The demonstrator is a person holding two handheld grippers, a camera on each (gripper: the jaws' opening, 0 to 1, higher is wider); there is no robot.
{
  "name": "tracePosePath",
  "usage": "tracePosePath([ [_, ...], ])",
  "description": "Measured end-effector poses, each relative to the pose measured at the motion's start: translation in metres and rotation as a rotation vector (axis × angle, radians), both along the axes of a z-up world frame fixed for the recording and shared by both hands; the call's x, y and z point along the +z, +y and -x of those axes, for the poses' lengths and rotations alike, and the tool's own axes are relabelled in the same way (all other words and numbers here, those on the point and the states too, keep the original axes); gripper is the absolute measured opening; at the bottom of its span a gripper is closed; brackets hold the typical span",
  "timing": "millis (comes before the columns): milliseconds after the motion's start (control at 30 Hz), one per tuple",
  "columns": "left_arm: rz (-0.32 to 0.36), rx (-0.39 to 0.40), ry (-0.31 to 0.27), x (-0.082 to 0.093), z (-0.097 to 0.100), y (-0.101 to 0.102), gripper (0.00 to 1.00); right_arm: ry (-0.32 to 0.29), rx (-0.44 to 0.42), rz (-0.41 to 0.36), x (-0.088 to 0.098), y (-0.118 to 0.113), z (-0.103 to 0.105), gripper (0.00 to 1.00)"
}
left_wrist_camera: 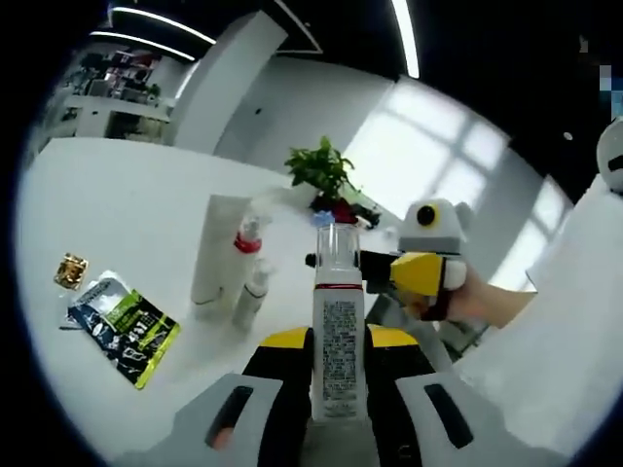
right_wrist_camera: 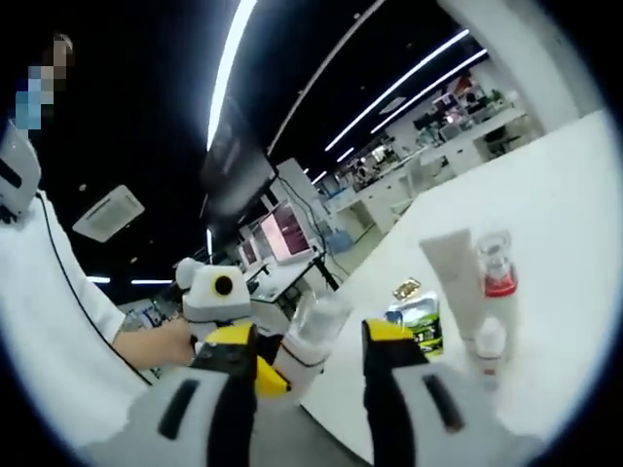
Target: Arrange the skincare products in the storage area until every visible bottle or jar stands upright without overlapping.
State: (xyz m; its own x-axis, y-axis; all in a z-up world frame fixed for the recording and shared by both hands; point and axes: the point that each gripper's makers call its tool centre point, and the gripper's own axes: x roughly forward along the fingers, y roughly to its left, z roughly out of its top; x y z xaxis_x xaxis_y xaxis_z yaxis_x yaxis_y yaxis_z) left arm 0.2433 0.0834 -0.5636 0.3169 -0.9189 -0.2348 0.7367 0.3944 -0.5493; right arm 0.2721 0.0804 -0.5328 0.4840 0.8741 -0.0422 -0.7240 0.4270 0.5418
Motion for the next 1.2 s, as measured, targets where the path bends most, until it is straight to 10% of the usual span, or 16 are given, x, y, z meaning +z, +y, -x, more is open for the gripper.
tracePosePath([
  [500,0.059,-0.06,-0.022,0.011,0.007,-0.012,0.17,-0.017,-0.011,-0.076,0.014,-0.002,0.0,0.24],
  [867,-0.297,-0.132,-0.254,-0.01,-0.006,-0.013,0.23,-0.197,-0.032,0.249,0.004,0.003,-0.003,0.22],
  [1200,-0.465,-0.194,-0.3,-0.034,-0.008,-0.014,0.22,-0.278,-0.053,0.453,-0.011,0.013,-0.002,0.22],
])
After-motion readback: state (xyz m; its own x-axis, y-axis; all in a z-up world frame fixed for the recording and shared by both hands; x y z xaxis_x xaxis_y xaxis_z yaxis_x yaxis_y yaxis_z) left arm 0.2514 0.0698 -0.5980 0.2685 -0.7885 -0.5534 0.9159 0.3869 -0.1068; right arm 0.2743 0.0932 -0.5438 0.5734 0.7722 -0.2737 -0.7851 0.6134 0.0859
